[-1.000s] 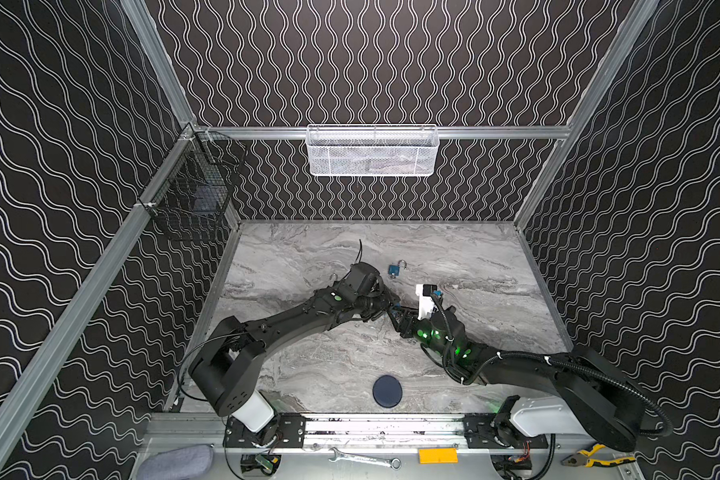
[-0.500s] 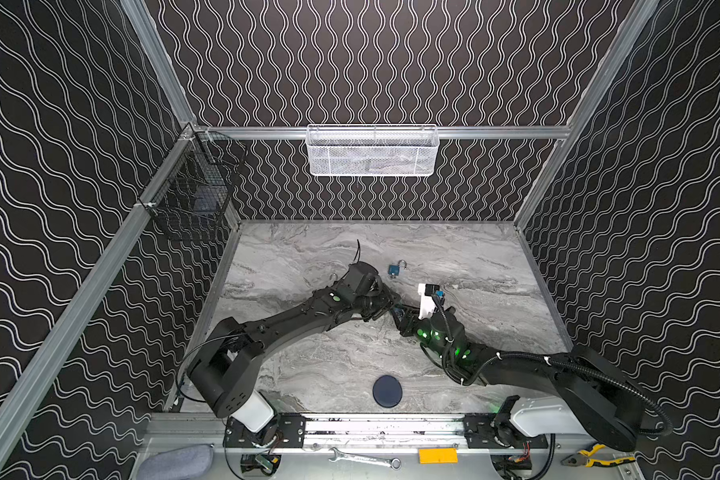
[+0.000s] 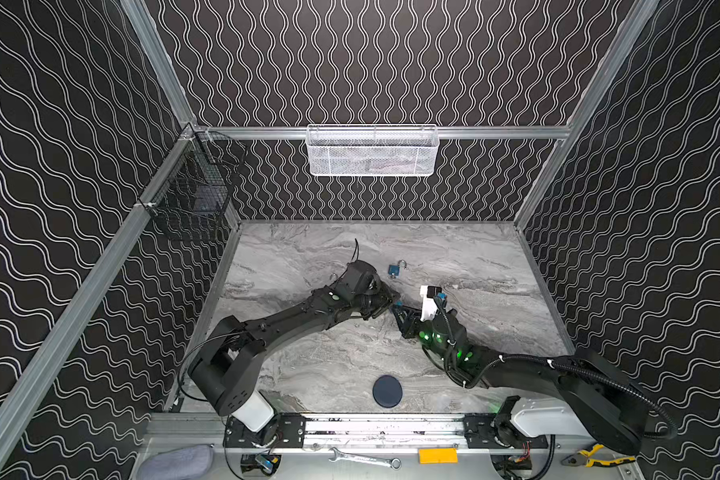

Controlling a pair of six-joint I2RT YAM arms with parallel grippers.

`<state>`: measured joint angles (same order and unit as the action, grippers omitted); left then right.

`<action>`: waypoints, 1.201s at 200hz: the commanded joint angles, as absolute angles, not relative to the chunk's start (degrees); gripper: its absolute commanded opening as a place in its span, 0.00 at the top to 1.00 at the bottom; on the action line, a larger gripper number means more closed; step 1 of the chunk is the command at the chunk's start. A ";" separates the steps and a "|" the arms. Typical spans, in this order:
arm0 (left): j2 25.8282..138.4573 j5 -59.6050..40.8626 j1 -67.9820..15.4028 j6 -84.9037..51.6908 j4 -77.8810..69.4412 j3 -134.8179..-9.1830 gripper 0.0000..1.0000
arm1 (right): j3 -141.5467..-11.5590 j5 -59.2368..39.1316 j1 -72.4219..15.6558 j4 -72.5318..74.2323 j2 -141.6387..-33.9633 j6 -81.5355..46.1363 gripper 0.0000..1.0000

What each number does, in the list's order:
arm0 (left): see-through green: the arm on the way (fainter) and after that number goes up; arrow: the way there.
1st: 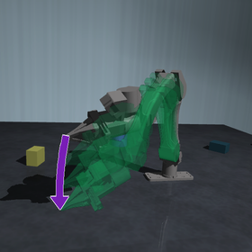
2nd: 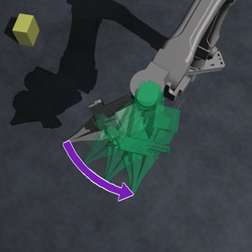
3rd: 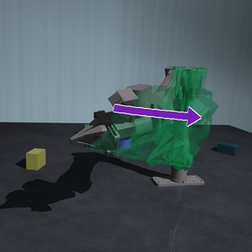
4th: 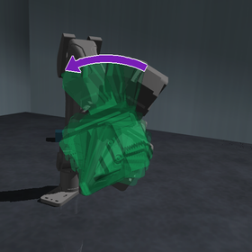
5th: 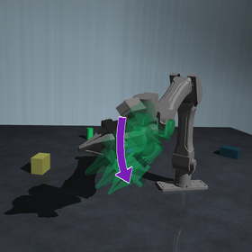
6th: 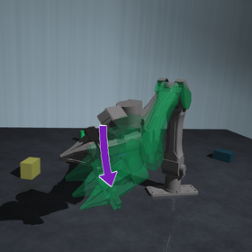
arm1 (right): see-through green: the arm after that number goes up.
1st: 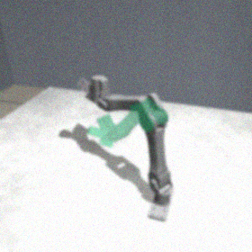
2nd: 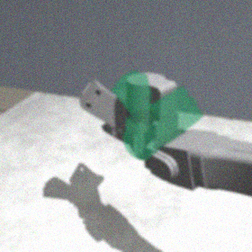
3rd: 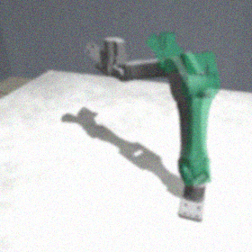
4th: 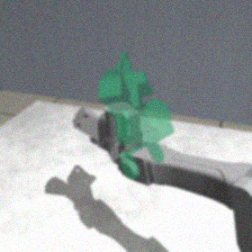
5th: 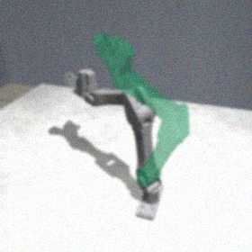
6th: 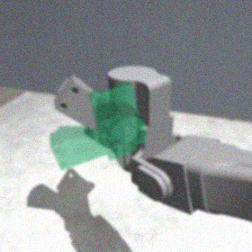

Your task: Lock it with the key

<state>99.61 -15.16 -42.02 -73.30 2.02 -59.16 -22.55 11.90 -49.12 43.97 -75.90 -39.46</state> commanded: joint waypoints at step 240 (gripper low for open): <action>94.29 -17.86 -39.00 -59.75 0.54 -60.23 0.11 | -24.30 3.23 -47.05 36.92 -67.98 -37.61 1.00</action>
